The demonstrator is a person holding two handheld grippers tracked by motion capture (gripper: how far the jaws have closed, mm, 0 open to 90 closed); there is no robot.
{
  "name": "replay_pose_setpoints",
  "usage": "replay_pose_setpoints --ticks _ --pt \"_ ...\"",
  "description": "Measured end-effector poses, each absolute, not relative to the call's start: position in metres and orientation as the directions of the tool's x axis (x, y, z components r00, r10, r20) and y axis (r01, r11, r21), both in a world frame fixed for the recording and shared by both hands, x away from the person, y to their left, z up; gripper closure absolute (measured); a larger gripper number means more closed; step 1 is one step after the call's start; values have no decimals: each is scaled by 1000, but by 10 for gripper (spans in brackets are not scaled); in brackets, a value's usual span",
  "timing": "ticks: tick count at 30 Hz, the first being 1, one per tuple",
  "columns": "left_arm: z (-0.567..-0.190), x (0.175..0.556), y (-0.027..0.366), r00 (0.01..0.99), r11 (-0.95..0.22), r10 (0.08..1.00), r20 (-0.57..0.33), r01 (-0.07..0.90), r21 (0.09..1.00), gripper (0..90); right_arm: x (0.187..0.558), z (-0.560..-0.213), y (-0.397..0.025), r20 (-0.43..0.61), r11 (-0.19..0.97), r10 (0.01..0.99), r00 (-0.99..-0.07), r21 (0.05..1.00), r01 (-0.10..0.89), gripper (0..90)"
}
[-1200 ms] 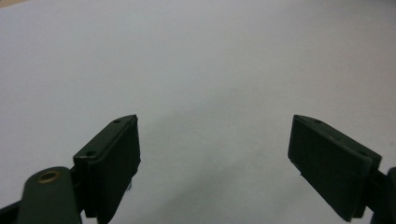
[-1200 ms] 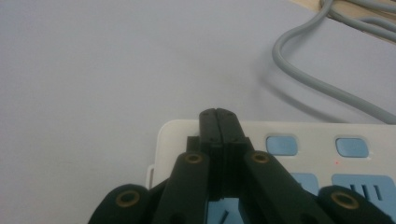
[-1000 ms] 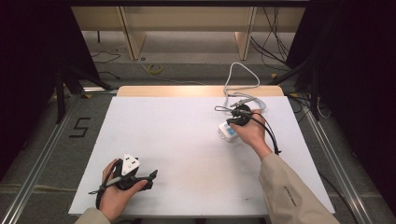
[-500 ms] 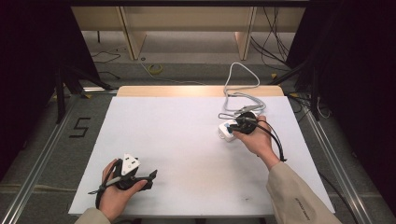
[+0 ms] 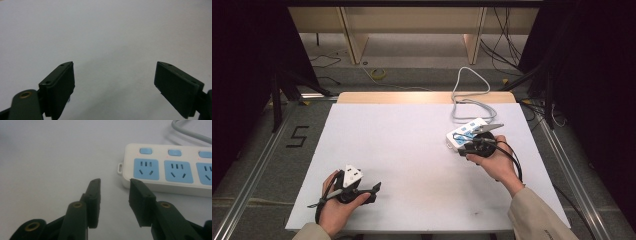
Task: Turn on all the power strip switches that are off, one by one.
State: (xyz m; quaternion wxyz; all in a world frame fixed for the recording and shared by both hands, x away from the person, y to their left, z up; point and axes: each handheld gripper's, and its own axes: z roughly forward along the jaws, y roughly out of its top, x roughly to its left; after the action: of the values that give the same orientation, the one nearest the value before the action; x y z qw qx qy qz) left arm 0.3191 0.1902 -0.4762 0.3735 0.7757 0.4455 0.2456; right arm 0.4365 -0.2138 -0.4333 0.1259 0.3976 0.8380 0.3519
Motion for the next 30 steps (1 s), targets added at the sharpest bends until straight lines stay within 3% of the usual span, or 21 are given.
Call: replay_pose_setpoints --ticks 19,30 --pt "-477 319 190 481 -324 876 48 510 797 165 379 -451 -222 77 421 718 -692 742 521 481" --pt "-477 319 190 478 -323 877 47 513 795 164 362 -459 -229 69 412 715 -695 763 499 467"
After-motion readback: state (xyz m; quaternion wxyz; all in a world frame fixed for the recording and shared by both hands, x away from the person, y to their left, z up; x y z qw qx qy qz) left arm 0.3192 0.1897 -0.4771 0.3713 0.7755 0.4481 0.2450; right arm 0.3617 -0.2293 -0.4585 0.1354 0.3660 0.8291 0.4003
